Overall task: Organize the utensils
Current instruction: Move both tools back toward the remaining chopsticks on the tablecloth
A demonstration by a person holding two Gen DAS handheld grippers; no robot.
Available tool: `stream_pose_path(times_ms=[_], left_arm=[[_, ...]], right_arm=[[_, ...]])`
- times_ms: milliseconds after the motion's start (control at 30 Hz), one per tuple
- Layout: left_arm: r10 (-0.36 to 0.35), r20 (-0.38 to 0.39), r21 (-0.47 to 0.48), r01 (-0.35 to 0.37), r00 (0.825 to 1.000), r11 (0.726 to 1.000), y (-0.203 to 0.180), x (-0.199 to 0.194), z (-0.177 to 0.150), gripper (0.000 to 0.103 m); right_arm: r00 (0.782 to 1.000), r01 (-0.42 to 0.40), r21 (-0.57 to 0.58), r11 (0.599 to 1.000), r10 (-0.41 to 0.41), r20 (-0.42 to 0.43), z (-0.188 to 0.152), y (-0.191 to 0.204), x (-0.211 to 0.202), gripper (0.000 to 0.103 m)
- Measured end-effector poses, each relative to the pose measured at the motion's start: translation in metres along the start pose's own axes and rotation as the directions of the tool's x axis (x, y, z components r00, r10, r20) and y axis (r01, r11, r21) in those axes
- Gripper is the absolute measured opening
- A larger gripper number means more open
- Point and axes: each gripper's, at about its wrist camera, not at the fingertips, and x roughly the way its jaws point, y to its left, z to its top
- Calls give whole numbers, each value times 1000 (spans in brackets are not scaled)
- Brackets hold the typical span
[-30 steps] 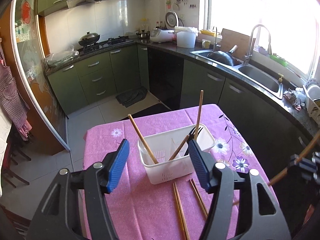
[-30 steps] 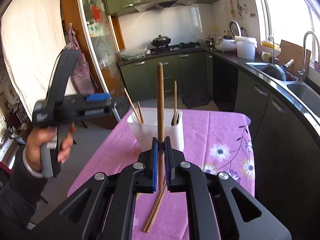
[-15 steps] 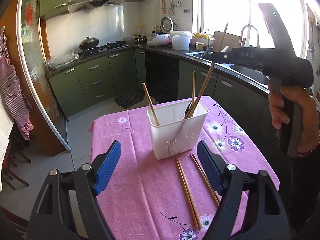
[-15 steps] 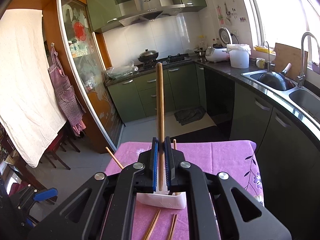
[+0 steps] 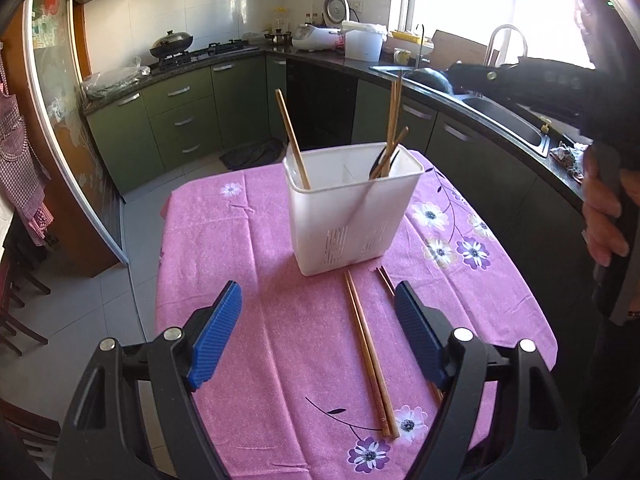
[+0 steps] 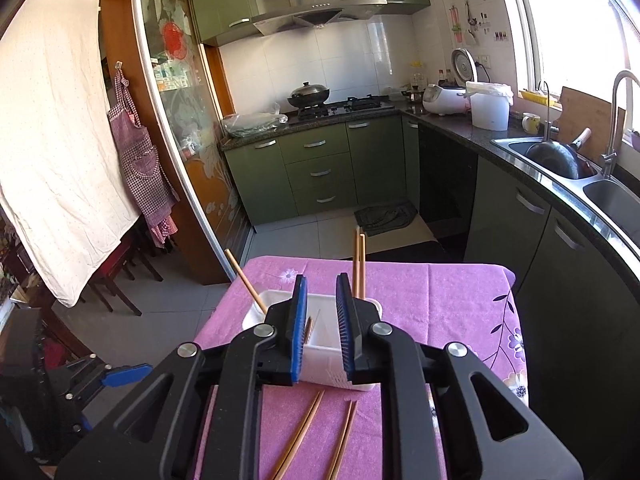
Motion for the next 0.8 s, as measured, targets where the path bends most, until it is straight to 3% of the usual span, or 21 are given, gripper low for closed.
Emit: stream_pose_path(times_ms=[167, 267, 367, 467, 600, 700, 800], left_arm=[[-21, -83, 8, 22, 996, 1000, -19, 36, -11, 74], [-23, -130, 12, 25, 991, 1000, -30, 60, -17, 74], [-9, -189, 9, 11, 982, 1000, -35, 87, -22, 60], [3, -248, 3, -2, 969, 1000, -35, 111, -28, 46], [18, -296, 10, -16, 955, 1000, -39, 133, -34, 40], [33, -318, 17, -29, 947, 999, -40, 143, -36, 31], [34, -339, 20, -29, 940, 999, -41, 151, -37, 29]], right_arm=[[998, 4, 3, 1000, -4, -55, -52, -16, -22, 22], [992, 55, 14, 998, -53, -111, -95, -33, -17, 22], [980, 104, 32, 994, -97, -173, -132, -50, -3, 22], [969, 102, 79, 992, -81, -234, -160, -68, 12, 22], [959, 99, 116, 988, -64, -275, -182, -82, 23, 22], [957, 97, 125, 987, -58, -285, -184, -86, 28, 22], [956, 94, 123, 988, -55, -289, -183, -86, 31, 22]])
